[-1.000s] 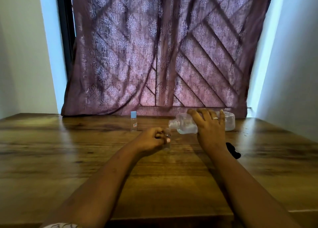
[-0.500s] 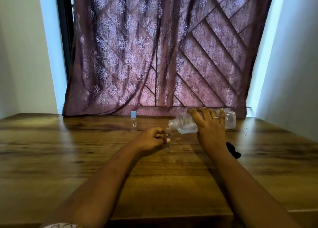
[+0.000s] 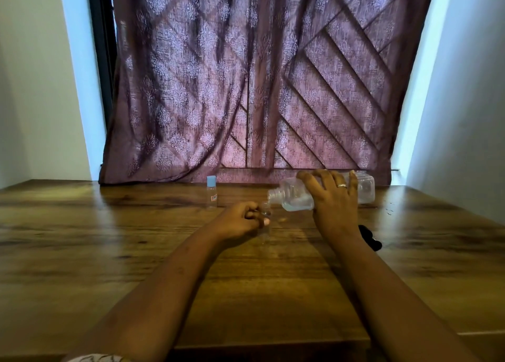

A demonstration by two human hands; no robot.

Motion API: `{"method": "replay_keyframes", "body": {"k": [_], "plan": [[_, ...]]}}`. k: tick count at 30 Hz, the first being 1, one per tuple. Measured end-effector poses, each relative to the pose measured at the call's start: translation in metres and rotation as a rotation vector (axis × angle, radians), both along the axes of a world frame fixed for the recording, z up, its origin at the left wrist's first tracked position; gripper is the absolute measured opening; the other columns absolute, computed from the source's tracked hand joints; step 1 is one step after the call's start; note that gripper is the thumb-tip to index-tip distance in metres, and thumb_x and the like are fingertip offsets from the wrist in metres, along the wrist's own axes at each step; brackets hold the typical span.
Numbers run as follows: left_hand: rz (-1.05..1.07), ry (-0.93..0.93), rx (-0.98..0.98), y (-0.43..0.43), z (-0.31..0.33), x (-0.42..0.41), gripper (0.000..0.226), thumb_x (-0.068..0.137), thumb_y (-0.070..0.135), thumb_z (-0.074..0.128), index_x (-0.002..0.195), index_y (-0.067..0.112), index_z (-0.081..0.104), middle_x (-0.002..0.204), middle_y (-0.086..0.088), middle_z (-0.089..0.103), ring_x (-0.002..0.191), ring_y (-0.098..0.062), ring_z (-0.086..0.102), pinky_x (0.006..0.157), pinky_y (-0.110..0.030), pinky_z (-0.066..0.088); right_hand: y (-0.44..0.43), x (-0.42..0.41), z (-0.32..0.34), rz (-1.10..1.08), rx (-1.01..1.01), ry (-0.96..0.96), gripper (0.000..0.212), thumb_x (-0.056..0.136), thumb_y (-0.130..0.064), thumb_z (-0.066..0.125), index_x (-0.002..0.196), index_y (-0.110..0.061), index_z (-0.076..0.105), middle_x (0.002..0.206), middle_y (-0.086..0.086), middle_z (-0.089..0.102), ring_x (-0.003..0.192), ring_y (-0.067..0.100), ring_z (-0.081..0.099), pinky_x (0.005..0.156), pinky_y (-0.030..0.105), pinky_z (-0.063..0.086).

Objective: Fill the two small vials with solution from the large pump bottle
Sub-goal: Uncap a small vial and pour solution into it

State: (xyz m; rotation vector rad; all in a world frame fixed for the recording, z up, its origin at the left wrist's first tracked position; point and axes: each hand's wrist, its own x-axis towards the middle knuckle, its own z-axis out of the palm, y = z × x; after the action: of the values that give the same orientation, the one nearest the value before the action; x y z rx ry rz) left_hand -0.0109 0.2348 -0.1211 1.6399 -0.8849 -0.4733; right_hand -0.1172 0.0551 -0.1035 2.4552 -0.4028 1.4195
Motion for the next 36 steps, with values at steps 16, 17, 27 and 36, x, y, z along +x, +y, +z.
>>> {"method": "replay_keyframes", "body": {"k": [16,17,27,36], "plan": [[0.01,-0.052,0.033,0.002,0.0032,-0.0044,0.018,0.088,0.005,0.063,0.096,0.021,0.063,0.094,-0.001,0.067,0.082,-0.01,0.064,0.065,-0.015,0.052,-0.0006,0.0015,0.0002,-0.016,-0.002,0.002,0.067,0.068,0.001,0.066,0.121,-0.035,0.045,0.117,0.006,0.059,0.111,0.032,0.054,0.104,0.059,0.027],[0.012,-0.054,0.036,0.0022,0.0035,-0.0048,0.017,0.088,0.006,0.063,0.096,0.021,0.063,0.095,-0.003,0.067,0.083,-0.011,0.063,0.066,-0.016,0.052,-0.0007,0.0013,0.0002,-0.015,-0.003,0.001,0.067,0.068,0.001,0.066,0.121,-0.035,0.045,0.116,0.007,0.059,0.11,0.032,0.054,0.104,0.059,0.027],[0.017,-0.067,0.049,0.0028,0.0047,-0.0064,0.016,0.089,0.006,0.063,0.093,0.022,0.062,0.092,-0.003,0.066,0.088,-0.022,0.058,0.071,-0.024,0.046,-0.0001,0.0006,0.0008,-0.015,-0.011,-0.008,0.067,0.067,0.001,0.067,0.12,-0.034,0.047,0.116,0.007,0.059,0.11,0.032,0.054,0.103,0.059,0.029],[0.012,-0.07,0.058,0.0021,0.0043,-0.0058,0.016,0.089,0.007,0.062,0.095,0.022,0.063,0.101,-0.012,0.065,0.095,-0.026,0.055,0.074,-0.029,0.045,-0.0006,0.001,0.0005,-0.017,-0.019,-0.021,0.069,0.065,0.002,0.068,0.12,-0.034,0.047,0.116,0.006,0.06,0.109,0.031,0.054,0.103,0.059,0.03]]}}
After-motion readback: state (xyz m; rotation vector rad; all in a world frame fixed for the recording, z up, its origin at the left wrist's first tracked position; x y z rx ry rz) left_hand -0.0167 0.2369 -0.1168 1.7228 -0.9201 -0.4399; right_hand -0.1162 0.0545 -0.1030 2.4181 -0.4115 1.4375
